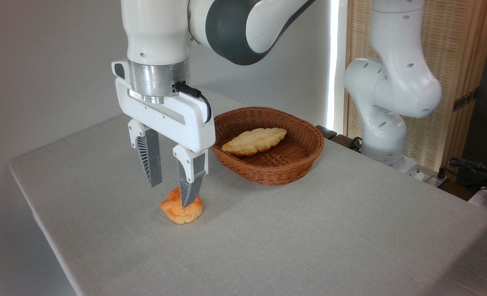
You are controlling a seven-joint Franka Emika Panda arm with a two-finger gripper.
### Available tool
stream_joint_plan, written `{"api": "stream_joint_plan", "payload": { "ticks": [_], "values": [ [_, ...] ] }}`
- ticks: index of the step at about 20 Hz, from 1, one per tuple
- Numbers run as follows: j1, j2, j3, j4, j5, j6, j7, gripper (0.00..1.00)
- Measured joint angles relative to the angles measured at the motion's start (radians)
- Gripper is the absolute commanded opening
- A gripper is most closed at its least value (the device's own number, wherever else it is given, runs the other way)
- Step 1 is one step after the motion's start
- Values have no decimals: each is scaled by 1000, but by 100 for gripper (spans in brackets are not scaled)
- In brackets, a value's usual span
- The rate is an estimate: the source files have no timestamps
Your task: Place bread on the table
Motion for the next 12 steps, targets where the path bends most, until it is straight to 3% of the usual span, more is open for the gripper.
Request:
{"api": "stream_joint_plan", "payload": {
  "ticks": [5,12],
  "values": [
    [-11,-12,-22,0,0,-55,0,100],
    [-108,-131,-27,-77,0,-252,28,100]
  ]
}}
